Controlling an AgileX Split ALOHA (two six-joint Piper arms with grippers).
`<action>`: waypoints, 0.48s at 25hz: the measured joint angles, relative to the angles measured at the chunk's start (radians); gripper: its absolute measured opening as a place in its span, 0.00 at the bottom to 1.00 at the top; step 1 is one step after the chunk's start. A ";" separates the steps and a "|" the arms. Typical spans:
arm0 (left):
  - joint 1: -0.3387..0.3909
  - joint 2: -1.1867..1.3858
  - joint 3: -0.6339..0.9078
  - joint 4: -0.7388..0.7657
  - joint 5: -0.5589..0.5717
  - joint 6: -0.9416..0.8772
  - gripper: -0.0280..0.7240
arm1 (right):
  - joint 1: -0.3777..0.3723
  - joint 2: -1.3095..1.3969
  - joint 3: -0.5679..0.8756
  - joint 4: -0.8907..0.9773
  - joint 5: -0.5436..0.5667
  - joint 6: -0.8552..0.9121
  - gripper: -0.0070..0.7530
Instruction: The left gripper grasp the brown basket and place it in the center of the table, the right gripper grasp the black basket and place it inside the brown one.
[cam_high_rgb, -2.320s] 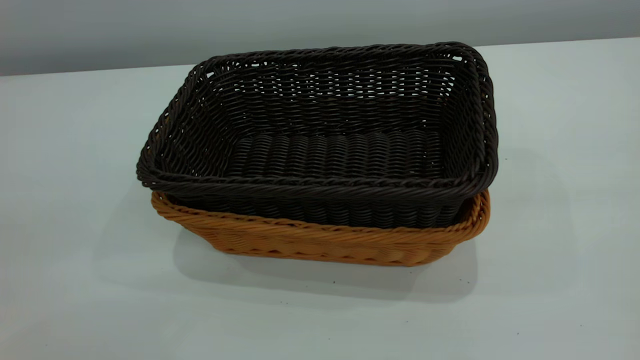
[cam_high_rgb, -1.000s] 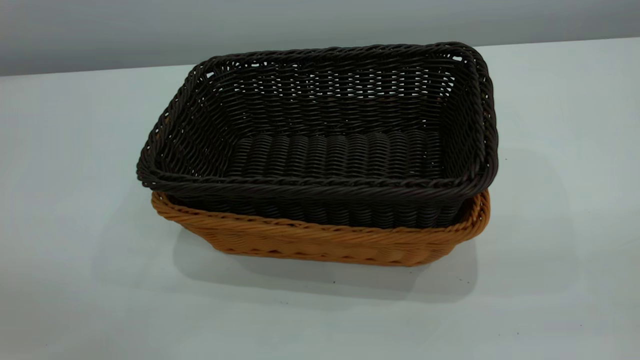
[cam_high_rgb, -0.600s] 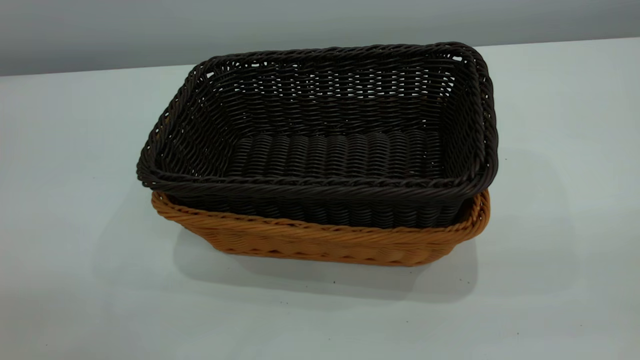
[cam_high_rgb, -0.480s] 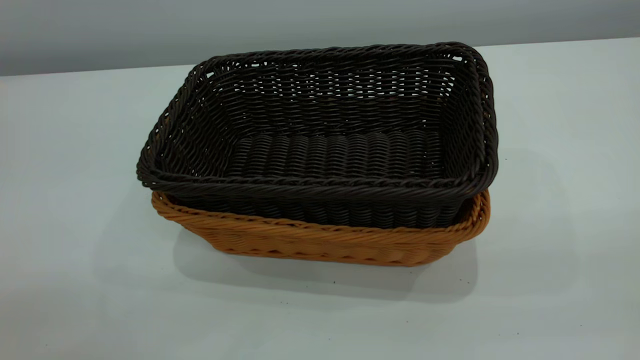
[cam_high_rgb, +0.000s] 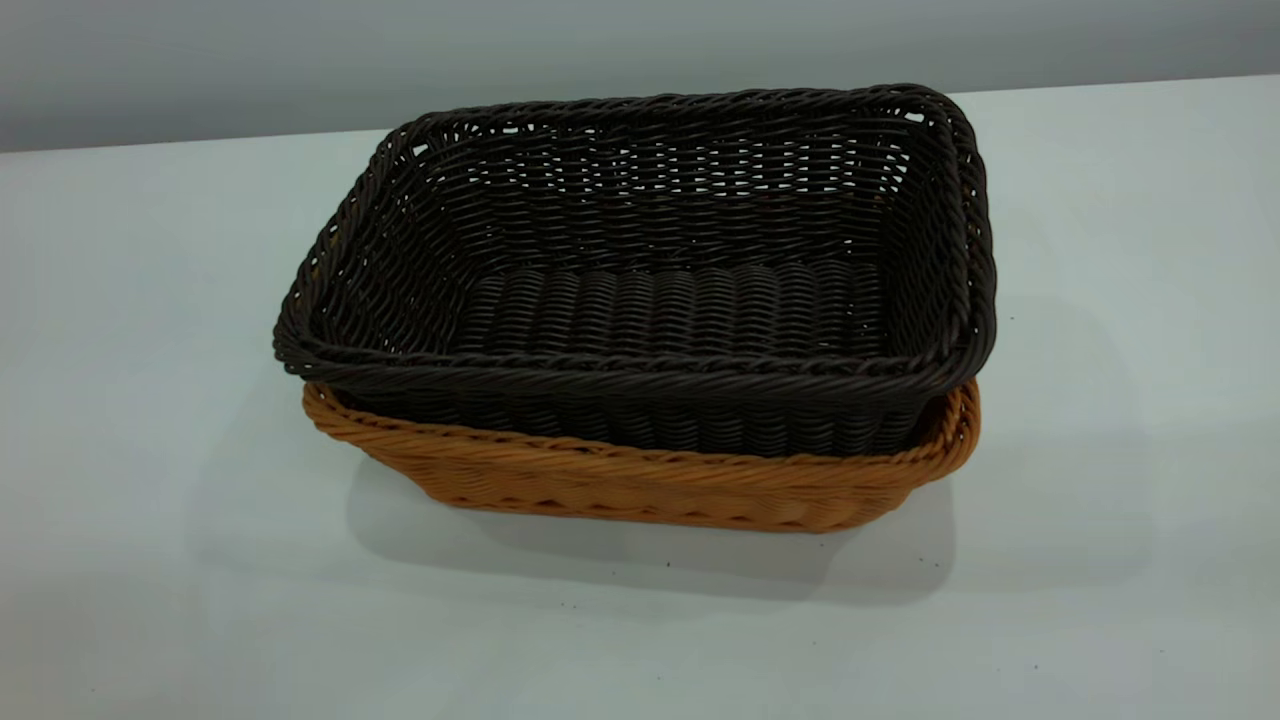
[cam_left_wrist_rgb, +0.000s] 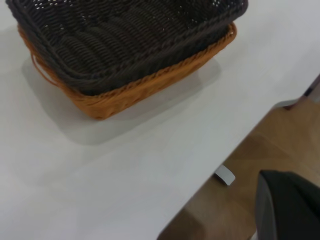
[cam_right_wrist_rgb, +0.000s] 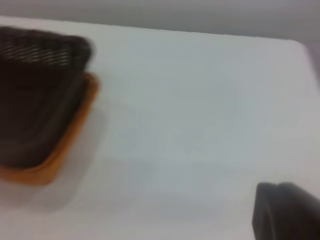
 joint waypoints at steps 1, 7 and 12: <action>0.021 0.000 0.000 0.000 0.000 0.000 0.04 | -0.048 0.000 0.000 0.000 0.000 0.000 0.01; 0.239 0.000 0.000 0.002 -0.001 0.000 0.04 | -0.225 0.000 0.000 -0.001 0.000 0.000 0.01; 0.490 0.000 0.000 0.002 -0.001 0.000 0.04 | -0.213 0.000 0.000 0.007 0.000 0.000 0.01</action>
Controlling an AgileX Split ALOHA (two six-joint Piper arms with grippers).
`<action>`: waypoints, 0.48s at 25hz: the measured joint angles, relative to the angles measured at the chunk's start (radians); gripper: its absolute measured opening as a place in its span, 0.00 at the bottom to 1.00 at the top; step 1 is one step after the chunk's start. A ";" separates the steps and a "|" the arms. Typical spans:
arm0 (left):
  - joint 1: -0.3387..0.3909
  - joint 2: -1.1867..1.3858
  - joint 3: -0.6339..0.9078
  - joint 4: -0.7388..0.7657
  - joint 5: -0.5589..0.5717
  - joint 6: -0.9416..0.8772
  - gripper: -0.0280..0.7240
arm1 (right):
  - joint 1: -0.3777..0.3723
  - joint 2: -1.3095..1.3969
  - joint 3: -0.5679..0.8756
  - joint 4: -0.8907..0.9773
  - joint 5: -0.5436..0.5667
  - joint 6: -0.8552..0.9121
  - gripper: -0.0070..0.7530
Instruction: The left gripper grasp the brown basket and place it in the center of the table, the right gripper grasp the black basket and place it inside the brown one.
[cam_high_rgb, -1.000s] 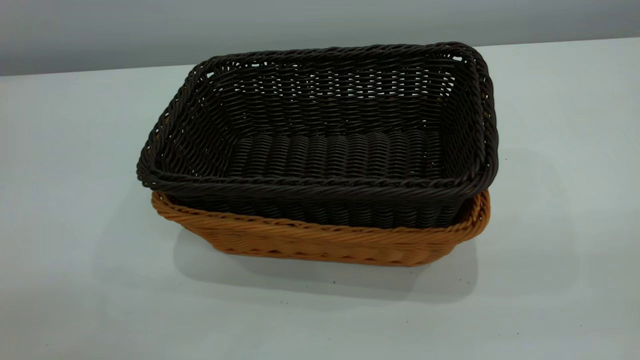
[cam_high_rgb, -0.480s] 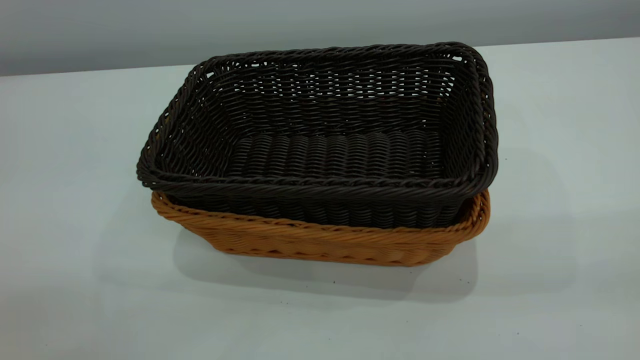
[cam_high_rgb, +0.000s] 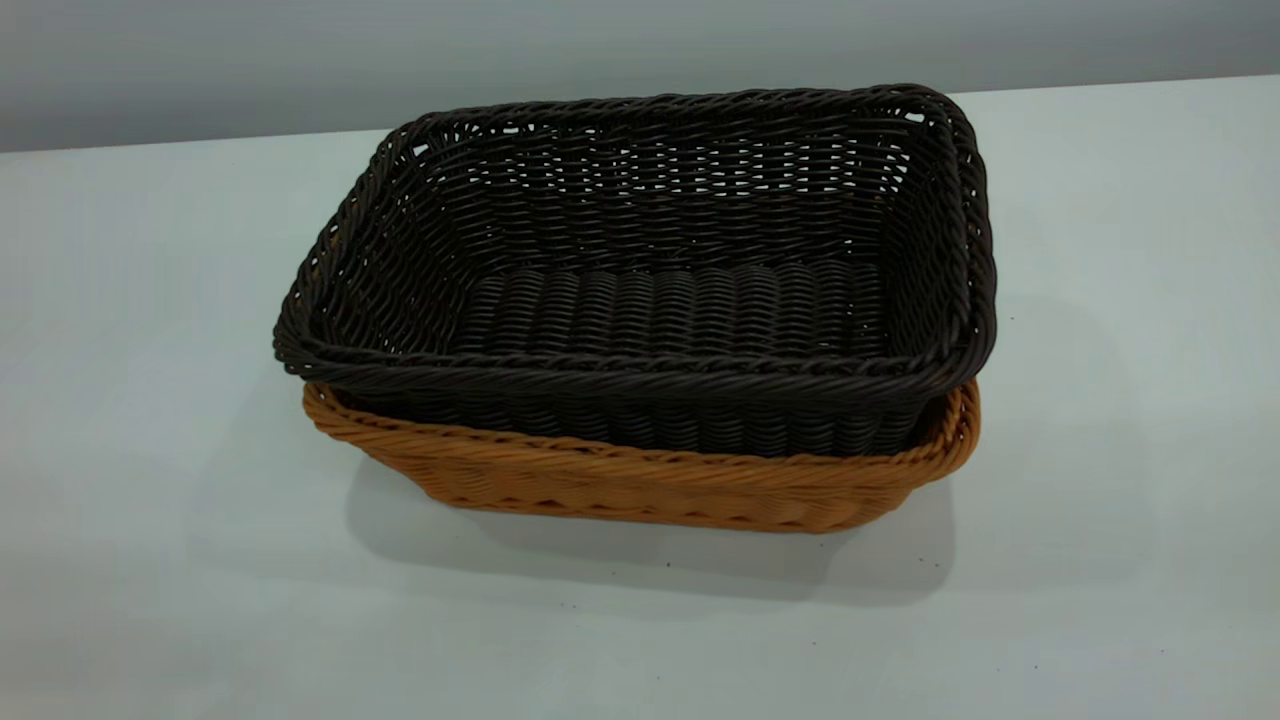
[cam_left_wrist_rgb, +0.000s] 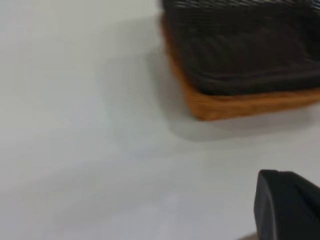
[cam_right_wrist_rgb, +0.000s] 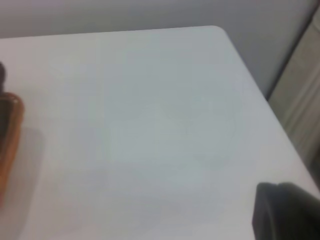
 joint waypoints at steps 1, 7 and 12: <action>0.042 0.000 0.000 0.000 0.000 0.000 0.04 | -0.001 0.000 0.000 0.001 0.000 0.000 0.01; 0.298 0.000 0.000 0.001 0.001 0.000 0.04 | -0.001 0.000 0.000 0.003 0.000 0.000 0.01; 0.441 0.000 0.000 0.001 0.001 0.000 0.04 | -0.001 0.000 0.000 0.015 0.000 0.000 0.01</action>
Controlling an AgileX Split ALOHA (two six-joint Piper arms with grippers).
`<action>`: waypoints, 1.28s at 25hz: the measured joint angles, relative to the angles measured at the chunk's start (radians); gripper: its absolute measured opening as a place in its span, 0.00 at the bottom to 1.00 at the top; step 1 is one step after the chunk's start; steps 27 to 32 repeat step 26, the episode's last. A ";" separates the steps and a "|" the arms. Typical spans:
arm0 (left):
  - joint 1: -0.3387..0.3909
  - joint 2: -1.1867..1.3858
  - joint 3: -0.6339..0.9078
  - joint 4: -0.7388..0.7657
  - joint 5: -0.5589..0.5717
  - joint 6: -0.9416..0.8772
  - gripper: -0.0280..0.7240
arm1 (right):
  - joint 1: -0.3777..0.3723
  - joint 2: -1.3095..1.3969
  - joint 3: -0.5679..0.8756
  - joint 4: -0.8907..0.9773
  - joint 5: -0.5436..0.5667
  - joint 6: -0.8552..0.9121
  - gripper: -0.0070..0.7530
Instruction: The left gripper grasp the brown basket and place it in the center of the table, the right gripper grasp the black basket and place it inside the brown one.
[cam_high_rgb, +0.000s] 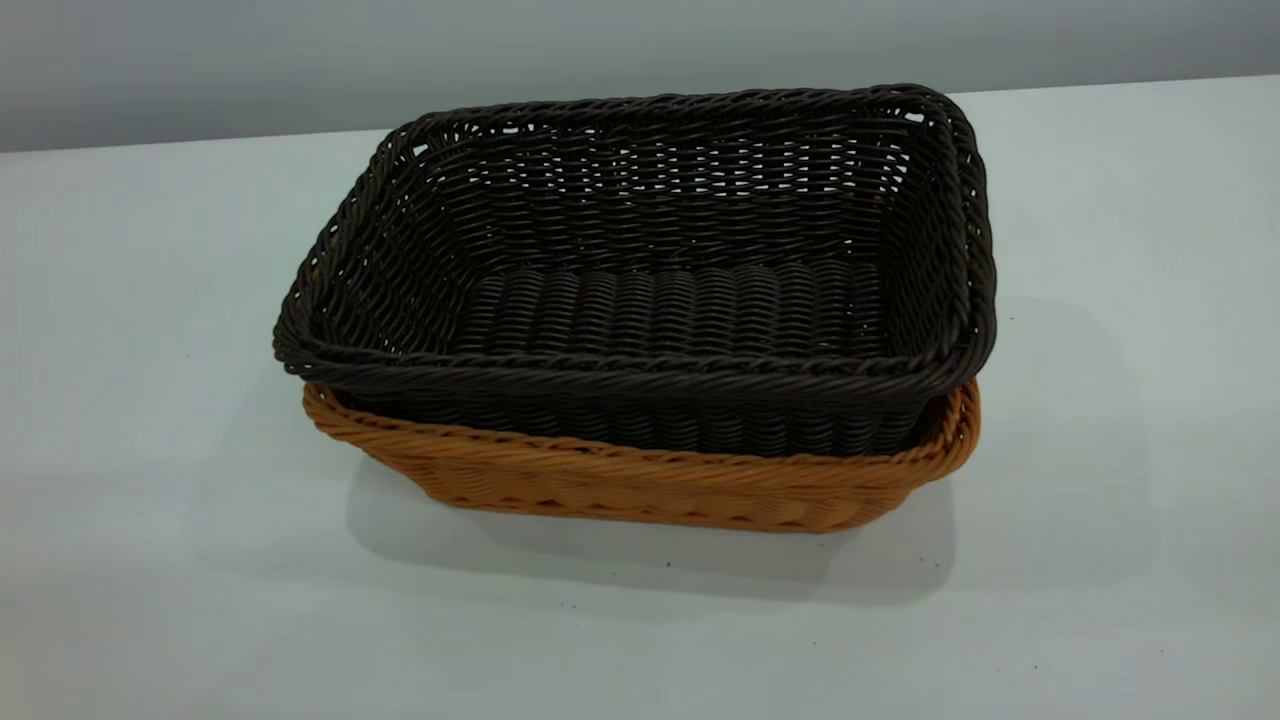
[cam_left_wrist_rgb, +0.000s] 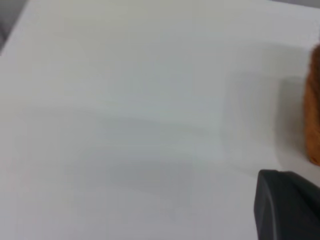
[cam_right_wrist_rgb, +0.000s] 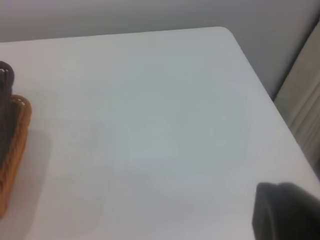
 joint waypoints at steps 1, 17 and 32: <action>0.015 0.000 0.000 0.000 0.000 0.000 0.04 | 0.000 0.000 0.000 0.000 0.000 0.000 0.01; 0.020 0.000 0.000 0.000 0.000 0.000 0.04 | 0.000 0.000 0.000 -0.001 0.000 0.000 0.01; 0.020 0.000 0.000 0.000 0.000 0.000 0.04 | 0.000 0.000 0.000 -0.001 0.000 0.000 0.01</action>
